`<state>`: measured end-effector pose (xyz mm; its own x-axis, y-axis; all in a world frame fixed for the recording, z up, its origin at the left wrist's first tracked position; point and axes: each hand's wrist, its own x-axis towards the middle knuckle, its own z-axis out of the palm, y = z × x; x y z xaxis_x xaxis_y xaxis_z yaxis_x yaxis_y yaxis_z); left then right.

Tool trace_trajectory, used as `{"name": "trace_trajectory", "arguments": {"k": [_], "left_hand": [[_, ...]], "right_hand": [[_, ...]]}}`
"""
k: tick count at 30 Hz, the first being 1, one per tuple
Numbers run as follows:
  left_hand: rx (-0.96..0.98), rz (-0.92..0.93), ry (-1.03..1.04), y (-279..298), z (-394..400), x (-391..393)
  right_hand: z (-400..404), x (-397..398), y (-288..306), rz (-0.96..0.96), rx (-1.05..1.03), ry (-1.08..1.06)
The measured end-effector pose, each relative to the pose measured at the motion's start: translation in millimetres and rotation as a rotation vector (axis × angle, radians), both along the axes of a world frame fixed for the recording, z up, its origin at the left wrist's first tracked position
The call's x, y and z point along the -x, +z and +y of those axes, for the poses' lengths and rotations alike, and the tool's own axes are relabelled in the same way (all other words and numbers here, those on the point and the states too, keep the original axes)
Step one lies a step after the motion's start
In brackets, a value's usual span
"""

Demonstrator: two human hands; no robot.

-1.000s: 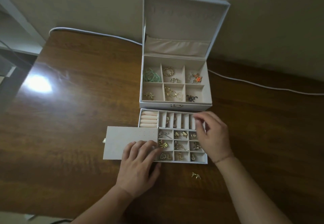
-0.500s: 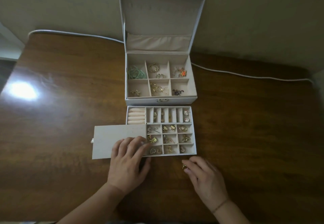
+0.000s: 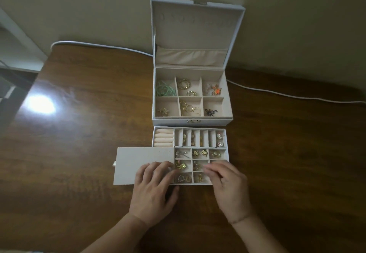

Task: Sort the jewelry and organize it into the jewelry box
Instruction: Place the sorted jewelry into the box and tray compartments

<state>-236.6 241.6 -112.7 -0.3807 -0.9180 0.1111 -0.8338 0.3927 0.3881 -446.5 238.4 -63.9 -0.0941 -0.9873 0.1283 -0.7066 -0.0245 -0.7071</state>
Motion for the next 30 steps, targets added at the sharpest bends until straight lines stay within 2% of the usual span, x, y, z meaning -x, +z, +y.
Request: {"name": "trace_trajectory", "arguments": {"k": [2,5,7,12,17,22,25,30], "left_hand": [[0.004,0.0,0.0,0,0,0],[0.011,0.011,-0.004,1,0,0],[-0.003,0.011,-0.005,1,1,0],[-0.049,0.008,-0.011,1,1,-1],[-0.067,0.013,-0.007,1,1,-2],[-0.077,0.017,-0.005,1,1,-2],[-0.059,0.016,-0.009,0,1,-2],[-0.03,0.042,-0.008,-2,2,-3]], "right_hand": [[-34,-19,9,-0.046,-0.031,-0.008],[-76,-47,11,-0.124,-0.253,-0.065],[-92,-60,7,-0.142,-0.313,-0.124],[-105,-70,2,0.075,-0.402,-0.234],[-107,-71,9,0.256,-0.416,-0.17],[-101,-57,5,0.326,-0.312,-0.043],[-97,-55,1,0.383,-0.332,0.039],[-103,-59,-2,0.389,-0.373,0.028]]}}
